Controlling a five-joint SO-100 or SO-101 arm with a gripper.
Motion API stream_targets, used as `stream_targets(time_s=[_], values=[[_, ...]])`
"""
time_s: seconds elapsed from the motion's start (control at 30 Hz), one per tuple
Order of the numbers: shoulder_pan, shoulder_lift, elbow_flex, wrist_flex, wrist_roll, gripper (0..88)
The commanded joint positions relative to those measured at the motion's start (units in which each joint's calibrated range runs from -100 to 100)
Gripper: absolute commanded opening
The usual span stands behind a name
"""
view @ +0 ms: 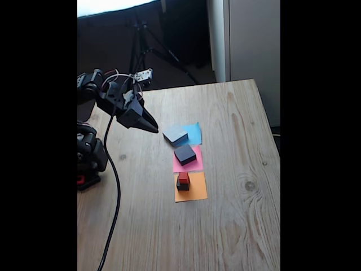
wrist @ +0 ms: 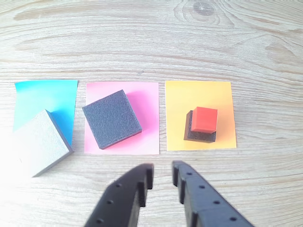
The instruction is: Tower of hanoi
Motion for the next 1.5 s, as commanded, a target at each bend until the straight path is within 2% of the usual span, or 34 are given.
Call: stream_targets(time_s=[0.0, 0.37, 0.47, 0.5, 0.53, 0.57, 0.6, 0.73, 0.87, 1.03, 1.47], values=[[-0.3, -5.4, 3.1, 0.3, 0.7, 0.2], [-2.8, -9.2, 17.4, -4.9, 0.7, 0.4], [-2.8, -8.5, 21.2, -9.2, 0.7, 3.6], [-2.6, -8.3, 22.9, -10.8, 0.7, 7.9], [-2.5, -8.3, 25.2, -13.6, 0.7, 19.2], [-2.3, -8.3, 27.5, -16.5, 0.7, 26.9], [-1.9, -8.3, 30.0, -19.7, 0.7, 31.2], [-0.6, -7.9, 41.4, -36.1, 0.7, 38.1], [-0.5, -5.4, 49.4, -51.9, 0.7, 39.2], [-0.8, -0.5, 50.7, -60.7, 0.7, 39.9], [-0.5, 14.9, 62.2, -97.0, 0.7, 40.3]])
